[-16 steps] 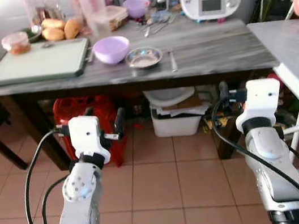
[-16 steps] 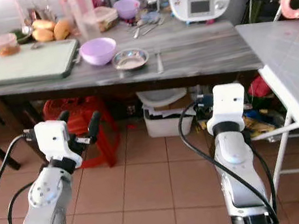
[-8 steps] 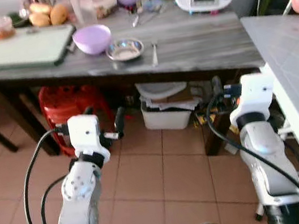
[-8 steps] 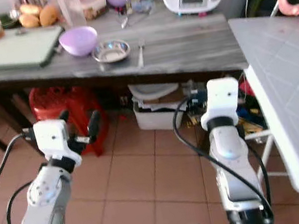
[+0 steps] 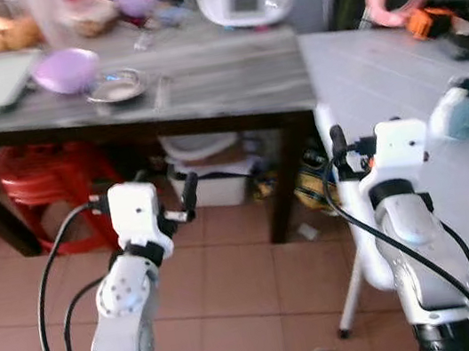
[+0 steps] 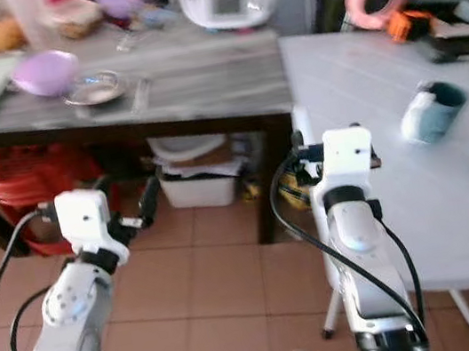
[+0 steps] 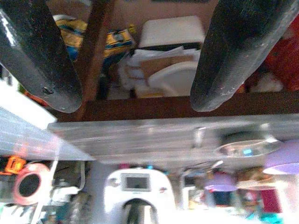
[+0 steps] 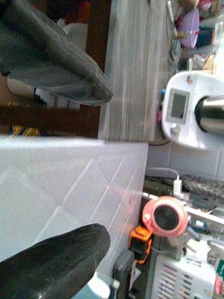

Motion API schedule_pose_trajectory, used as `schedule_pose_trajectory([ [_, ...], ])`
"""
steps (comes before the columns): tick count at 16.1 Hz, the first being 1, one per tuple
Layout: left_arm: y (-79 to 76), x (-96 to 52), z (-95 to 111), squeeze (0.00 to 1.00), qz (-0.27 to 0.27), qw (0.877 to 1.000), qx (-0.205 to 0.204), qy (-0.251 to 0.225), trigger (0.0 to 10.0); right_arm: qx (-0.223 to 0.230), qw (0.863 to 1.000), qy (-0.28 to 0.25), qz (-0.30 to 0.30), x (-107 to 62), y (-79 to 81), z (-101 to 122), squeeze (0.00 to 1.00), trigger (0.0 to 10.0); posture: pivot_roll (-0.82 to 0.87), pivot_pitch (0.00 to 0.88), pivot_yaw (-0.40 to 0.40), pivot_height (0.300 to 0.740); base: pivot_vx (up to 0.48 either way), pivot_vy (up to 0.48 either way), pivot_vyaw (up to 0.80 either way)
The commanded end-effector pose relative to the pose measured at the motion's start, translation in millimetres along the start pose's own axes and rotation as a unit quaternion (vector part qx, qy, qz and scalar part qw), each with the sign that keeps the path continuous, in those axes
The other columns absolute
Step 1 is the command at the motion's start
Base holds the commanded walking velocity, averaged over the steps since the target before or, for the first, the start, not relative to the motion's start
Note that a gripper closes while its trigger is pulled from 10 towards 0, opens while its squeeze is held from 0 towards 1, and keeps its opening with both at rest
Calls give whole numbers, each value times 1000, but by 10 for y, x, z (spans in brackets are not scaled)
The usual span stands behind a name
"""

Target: Setting the table

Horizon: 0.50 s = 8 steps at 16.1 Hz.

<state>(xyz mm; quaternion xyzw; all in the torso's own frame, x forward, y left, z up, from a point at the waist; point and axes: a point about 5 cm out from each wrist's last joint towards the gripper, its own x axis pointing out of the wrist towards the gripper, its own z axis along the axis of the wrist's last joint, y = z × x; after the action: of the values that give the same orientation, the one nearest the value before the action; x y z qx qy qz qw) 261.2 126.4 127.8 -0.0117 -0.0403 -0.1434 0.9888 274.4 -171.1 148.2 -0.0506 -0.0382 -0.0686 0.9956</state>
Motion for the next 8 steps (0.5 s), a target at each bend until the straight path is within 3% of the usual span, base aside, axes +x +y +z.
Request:
schedule_pose_trajectory([
  [1, -54, 10, 13, 0, -10, 1000, -3, -2, 10000, -3, 1000, -4, -5, 12, -41, 19, 0, 10000, 8, 0, 2, 740, 0, -480, 0],
  [8, -52, 15, 21, 0, -14, 1000, 3, -3, 10000, 7, 1000, -6, 8, 31, 3, 31, 0, 10000, 14, 0, 8, 740, 0, -480, 0],
])
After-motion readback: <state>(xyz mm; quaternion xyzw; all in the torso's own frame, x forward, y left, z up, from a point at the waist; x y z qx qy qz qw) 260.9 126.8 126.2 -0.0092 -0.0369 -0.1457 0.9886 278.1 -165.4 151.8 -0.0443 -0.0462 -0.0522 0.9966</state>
